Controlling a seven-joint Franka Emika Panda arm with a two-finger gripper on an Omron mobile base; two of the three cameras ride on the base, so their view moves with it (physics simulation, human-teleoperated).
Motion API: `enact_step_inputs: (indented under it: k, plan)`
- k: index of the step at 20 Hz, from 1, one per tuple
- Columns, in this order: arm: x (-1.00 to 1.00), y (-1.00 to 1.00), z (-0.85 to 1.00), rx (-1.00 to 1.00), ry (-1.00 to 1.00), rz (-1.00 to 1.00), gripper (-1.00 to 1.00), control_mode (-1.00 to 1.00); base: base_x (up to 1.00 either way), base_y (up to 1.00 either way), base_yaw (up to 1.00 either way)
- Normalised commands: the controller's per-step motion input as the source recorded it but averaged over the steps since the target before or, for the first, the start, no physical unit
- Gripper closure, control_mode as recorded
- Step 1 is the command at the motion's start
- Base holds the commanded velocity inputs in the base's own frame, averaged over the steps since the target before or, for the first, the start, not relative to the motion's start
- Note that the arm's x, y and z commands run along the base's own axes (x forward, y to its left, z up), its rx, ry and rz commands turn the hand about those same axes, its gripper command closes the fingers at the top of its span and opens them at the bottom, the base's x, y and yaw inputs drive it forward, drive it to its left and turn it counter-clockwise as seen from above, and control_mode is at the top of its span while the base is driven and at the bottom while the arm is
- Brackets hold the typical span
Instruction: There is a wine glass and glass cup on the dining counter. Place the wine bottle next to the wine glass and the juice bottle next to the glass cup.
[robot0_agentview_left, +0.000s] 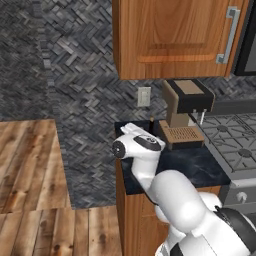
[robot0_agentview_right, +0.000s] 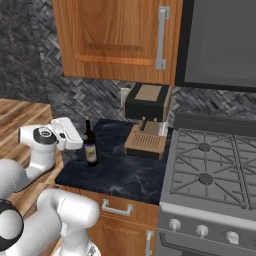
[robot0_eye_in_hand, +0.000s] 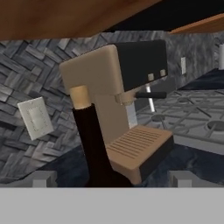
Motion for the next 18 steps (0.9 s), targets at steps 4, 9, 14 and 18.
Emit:
enact_step_inputs:
  k: [4, 9, 14, 18]
  plan:
    - [0.12, -0.09, -0.08, -0.01, 0.01, 0.00, -1.00, -1.00, 0.00, 0.00, 0.00]
    - [0.12, 0.00, -0.13, -0.03, 0.06, 0.00, -1.00, -1.00, 0.00, 0.00, 0.00]
    - [0.14, 0.00, -0.10, -0.03, 0.03, 0.00, -1.00, -1.00, 0.00, 0.00, 0.00]
    - [0.14, 0.00, -0.04, -0.04, 0.00, 0.00, -1.00, -1.00, 0.00, 0.00, 0.00]
